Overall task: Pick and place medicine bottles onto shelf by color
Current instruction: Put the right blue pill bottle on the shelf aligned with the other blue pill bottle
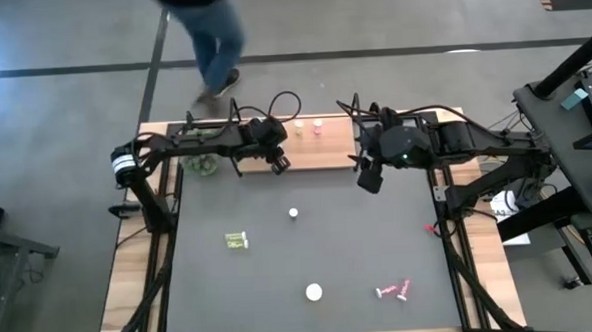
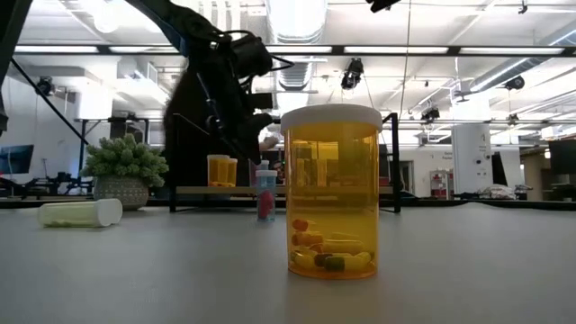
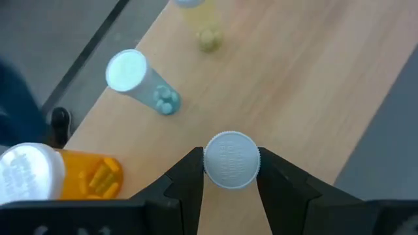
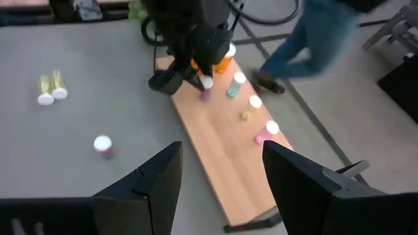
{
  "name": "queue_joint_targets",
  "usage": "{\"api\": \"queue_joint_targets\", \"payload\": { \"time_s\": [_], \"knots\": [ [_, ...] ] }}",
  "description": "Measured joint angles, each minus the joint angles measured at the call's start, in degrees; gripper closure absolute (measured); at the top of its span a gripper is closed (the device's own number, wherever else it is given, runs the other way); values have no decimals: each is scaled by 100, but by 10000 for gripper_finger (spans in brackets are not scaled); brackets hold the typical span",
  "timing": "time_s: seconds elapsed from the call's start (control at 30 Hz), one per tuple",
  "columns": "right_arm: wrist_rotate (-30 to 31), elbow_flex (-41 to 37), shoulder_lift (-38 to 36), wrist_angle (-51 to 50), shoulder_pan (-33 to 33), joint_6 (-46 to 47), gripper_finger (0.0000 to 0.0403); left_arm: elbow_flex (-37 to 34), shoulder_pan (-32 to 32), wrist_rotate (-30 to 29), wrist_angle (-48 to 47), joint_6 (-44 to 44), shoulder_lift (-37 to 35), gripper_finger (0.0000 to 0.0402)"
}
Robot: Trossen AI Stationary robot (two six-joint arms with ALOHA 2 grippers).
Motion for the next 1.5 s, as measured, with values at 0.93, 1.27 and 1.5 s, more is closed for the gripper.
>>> {"api": "queue_joint_targets", "payload": {
  "time_s": [0.93,1.27,1.5],
  "knots": [
    [65,0,9,451,-304,-241,200,-11,354,572,230,307,0,288],
    [61,0,9,416,-302,-410,200,-26,377,681,230,305,0,288],
    [56,0,9,418,-302,-607,200,-31,390,695,226,303,0,288]
  ]
}}
